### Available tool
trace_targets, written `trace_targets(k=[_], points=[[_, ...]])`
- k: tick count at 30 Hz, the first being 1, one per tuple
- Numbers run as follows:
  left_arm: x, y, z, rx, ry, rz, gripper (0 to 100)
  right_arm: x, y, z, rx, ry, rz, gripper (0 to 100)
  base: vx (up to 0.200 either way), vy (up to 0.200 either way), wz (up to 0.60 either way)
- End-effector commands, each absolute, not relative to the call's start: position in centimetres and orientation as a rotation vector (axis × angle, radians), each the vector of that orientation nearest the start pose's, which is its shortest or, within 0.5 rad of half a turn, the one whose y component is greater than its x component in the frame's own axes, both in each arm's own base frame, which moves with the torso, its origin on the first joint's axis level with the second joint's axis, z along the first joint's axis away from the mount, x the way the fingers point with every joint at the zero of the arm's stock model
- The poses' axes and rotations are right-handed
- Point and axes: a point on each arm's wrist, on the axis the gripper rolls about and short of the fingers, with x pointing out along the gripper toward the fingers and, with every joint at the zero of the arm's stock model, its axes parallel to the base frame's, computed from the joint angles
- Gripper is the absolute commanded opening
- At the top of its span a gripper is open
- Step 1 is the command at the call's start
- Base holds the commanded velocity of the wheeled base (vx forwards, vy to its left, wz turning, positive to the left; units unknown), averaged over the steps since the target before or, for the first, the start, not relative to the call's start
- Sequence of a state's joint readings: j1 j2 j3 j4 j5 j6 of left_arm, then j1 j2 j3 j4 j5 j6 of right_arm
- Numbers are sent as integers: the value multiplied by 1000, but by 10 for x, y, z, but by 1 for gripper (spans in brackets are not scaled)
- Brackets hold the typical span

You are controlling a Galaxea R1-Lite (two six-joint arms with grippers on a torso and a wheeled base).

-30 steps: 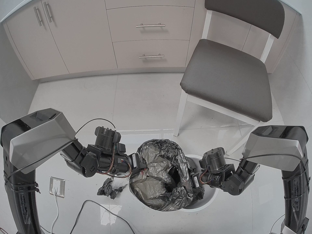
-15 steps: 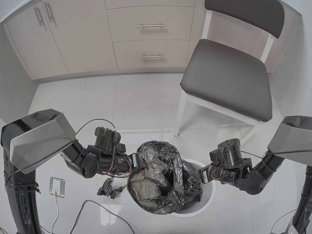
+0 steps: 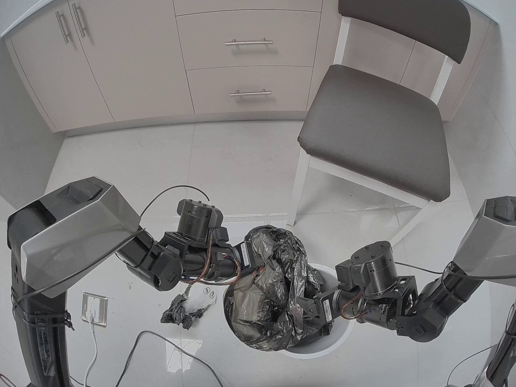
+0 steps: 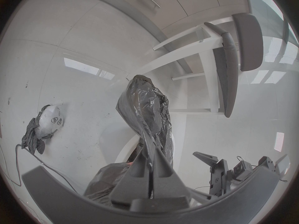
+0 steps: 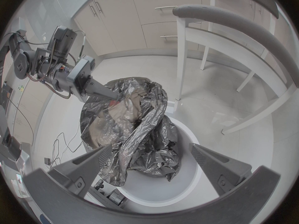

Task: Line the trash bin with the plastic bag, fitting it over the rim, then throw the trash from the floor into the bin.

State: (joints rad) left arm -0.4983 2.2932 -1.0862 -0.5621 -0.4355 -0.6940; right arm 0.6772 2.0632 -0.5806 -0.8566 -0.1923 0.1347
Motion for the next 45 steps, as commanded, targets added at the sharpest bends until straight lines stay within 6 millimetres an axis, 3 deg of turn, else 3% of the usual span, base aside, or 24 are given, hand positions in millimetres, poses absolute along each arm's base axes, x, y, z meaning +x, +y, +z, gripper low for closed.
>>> trace_targets(k=[1, 16, 28, 37, 45], points=[[355, -219, 23, -584, 959, -648, 0, 247, 198, 28, -141, 628, 436, 100, 0, 0, 0], [356, -218, 12, -598, 981, -607, 0, 228, 222, 6, -165, 698, 499, 100, 0, 0, 0], [355, -218, 12, -599, 986, -605, 0, 253, 239, -5, -148, 671, 483, 100, 0, 0, 0], [354, -219, 10, -589, 988, -610, 0, 254, 241, -21, -156, 703, 449, 100, 0, 0, 0], [354, -219, 10, -588, 985, -613, 0, 259, 240, -23, -156, 698, 428, 100, 0, 0, 0]])
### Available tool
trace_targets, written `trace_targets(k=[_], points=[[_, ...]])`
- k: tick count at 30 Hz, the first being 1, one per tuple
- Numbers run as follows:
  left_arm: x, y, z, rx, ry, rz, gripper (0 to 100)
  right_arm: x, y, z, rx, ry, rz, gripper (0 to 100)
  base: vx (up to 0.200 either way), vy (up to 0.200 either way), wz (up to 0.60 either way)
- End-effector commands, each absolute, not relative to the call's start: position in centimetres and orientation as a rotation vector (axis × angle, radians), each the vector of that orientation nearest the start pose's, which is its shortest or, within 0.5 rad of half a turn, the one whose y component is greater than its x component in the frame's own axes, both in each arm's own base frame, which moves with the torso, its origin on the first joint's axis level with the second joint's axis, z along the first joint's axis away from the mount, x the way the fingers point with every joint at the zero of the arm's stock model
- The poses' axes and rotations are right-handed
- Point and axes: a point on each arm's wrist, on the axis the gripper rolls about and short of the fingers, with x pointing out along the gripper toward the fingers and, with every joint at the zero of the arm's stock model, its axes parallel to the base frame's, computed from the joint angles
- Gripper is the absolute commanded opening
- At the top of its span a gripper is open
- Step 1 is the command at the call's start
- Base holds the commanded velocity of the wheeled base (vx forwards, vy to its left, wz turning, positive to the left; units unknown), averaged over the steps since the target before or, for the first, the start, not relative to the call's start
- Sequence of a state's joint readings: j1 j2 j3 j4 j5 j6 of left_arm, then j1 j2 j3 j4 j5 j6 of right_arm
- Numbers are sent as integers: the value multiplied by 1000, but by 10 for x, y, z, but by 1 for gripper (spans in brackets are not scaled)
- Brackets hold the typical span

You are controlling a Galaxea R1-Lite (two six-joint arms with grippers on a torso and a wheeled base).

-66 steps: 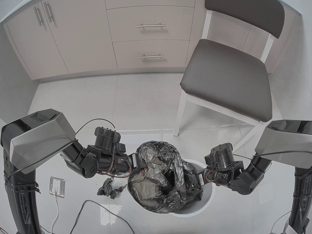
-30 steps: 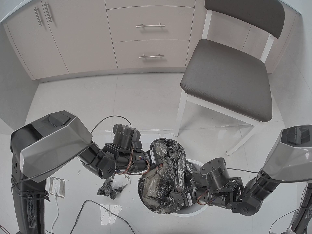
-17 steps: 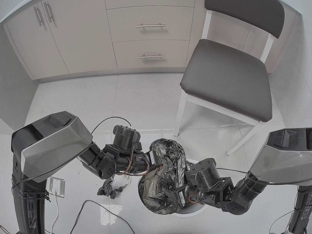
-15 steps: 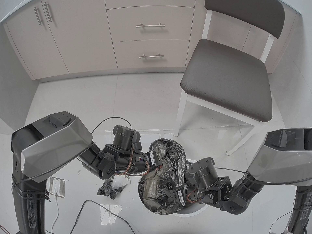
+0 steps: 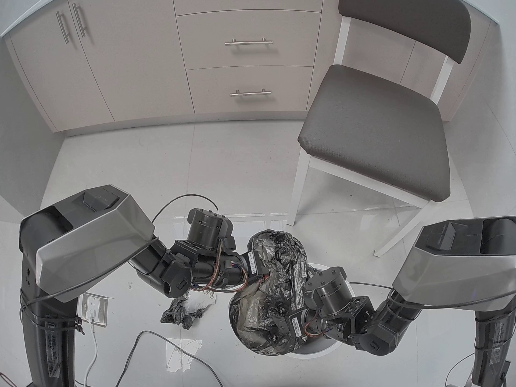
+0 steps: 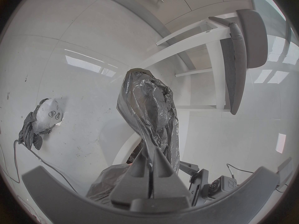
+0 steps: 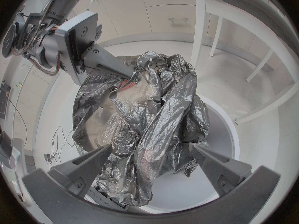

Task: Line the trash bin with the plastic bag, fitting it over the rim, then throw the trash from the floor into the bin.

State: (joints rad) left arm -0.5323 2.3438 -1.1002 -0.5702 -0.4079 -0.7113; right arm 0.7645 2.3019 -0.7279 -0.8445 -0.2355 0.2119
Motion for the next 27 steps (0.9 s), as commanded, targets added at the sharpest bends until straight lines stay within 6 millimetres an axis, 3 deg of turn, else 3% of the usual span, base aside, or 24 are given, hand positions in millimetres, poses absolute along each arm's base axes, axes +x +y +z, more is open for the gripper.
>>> trace_targets(k=[1, 5, 6, 16, 24, 27], points=[[354, -219, 10, -588, 985, -613, 0, 259, 240, -22, -155, 695, 427, 100, 0, 0, 0], [353, -218, 9, -588, 987, -613, 0, 264, 238, -24, -150, 694, 413, 100, 0, 0, 0], [352, -218, 9, -585, 987, -613, 0, 265, 238, -25, -150, 696, 411, 0, 0, 0, 0], [351, -218, 7, -552, 980, -627, 0, 275, 227, -22, -134, 689, 374, 0, 0, 0, 0], [353, -223, 7, -542, 978, -638, 0, 272, 207, 5, -109, 654, 344, 0, 0, 0, 0], [353, -235, 3, -517, 961, -622, 0, 271, 188, 15, -99, 649, 303, 0, 0, 0, 0]])
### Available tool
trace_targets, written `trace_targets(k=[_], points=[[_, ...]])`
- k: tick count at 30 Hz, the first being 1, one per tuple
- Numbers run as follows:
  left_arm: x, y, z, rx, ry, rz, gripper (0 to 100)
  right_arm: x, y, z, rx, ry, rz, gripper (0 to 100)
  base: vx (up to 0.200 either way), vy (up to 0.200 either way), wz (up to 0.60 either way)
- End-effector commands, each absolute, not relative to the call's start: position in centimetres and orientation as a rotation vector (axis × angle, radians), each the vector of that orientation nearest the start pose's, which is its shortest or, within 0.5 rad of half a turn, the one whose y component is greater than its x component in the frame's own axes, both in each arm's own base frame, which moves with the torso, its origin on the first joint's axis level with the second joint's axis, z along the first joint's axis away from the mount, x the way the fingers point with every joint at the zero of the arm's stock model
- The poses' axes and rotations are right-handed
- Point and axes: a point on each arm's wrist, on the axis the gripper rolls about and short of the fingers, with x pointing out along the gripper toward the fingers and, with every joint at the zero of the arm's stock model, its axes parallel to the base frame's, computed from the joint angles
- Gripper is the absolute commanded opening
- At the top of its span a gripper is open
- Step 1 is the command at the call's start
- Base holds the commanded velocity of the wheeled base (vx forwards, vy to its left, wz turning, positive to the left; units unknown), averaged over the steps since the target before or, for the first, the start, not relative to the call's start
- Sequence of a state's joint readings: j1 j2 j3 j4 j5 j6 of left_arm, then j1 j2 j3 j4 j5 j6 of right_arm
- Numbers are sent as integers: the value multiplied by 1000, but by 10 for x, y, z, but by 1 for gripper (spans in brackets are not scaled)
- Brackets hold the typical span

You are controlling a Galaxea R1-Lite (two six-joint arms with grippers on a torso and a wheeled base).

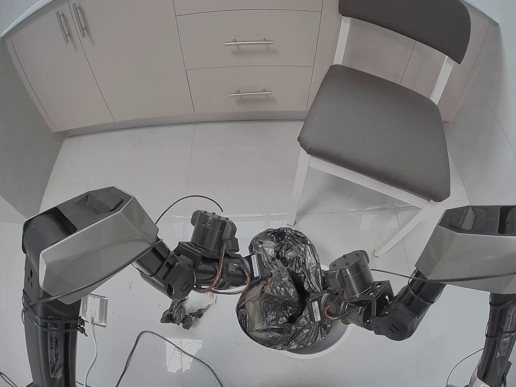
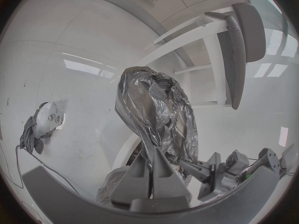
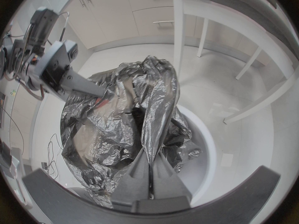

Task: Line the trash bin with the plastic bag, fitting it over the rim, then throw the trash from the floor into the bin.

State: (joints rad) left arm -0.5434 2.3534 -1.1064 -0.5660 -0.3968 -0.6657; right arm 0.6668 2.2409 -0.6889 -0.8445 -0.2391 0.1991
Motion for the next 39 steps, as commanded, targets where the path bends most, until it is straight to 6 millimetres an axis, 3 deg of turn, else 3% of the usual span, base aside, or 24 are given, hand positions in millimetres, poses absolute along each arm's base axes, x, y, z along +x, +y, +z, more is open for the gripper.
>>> trace_targets(k=[1, 4, 10, 26, 39], points=[[353, -236, 2, -516, 959, -619, 0, 272, 187, 16, -98, 647, 301, 0, 0, 0, 0], [359, -260, -5, -460, 932, -553, 0, 275, 167, 17, -83, 660, 245, 0, 0, 0, 0], [366, -273, -4, -389, 945, -484, 0, 274, 150, 12, -80, 686, 198, 0, 0, 0, 0], [357, -272, -1, -328, 1032, -455, 0, 292, 124, 1, -52, 711, 104, 0, 0, 0, 0], [353, -263, 6, -270, 1110, -433, 0, 329, 116, -18, -32, 698, 50, 0, 0, 0, 0]])
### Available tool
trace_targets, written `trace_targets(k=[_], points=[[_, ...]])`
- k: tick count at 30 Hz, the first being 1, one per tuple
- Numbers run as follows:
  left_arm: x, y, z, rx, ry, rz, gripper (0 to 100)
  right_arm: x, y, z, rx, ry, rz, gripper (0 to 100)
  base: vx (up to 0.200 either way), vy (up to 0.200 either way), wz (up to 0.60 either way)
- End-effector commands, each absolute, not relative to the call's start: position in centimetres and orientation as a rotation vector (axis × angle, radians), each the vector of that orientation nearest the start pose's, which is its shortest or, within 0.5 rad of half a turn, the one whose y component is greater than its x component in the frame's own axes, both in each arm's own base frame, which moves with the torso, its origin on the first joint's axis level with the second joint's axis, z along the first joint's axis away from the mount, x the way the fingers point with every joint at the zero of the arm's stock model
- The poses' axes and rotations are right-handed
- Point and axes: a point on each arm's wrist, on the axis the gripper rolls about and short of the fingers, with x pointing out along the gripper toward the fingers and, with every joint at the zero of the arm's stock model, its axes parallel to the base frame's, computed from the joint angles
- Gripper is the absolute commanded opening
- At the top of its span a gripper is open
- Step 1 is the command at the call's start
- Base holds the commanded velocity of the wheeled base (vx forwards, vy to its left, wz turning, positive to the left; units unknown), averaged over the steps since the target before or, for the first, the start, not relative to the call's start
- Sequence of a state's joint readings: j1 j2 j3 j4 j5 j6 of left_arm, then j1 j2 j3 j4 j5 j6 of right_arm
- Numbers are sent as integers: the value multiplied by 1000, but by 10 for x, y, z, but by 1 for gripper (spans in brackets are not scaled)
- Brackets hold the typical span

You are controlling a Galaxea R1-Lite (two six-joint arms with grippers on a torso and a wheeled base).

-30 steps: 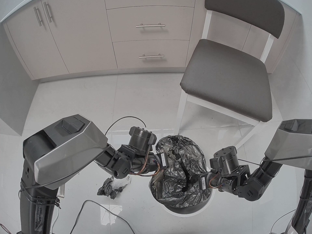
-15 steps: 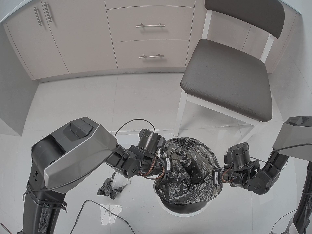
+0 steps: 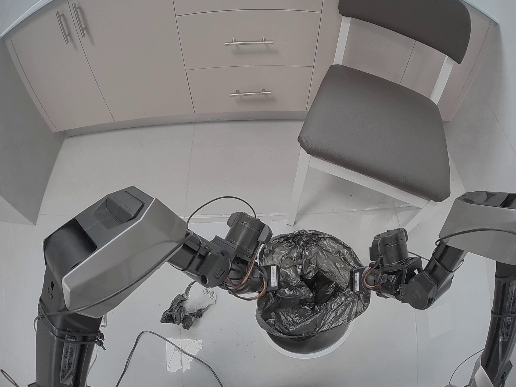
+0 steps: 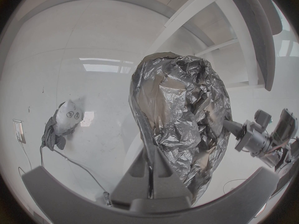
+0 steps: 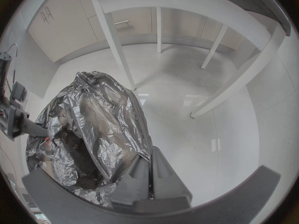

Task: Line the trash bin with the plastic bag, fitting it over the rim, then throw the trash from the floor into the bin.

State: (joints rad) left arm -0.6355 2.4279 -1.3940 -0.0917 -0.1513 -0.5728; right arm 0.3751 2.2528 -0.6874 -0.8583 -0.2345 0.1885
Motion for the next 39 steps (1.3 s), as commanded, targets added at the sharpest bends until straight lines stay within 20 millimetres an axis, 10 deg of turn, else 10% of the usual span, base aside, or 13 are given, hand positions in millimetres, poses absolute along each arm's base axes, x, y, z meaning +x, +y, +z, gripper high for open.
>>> trace_targets(k=[1, 39], points=[[352, -263, 7, -259, 1118, -434, 0, 330, 114, -19, -35, 700, 46, 0, 0, 0, 0], [320, -241, -6, -55, 1220, -407, 0, 315, 92, -29, -87, 750, 23, 0, 0, 0, 0]])
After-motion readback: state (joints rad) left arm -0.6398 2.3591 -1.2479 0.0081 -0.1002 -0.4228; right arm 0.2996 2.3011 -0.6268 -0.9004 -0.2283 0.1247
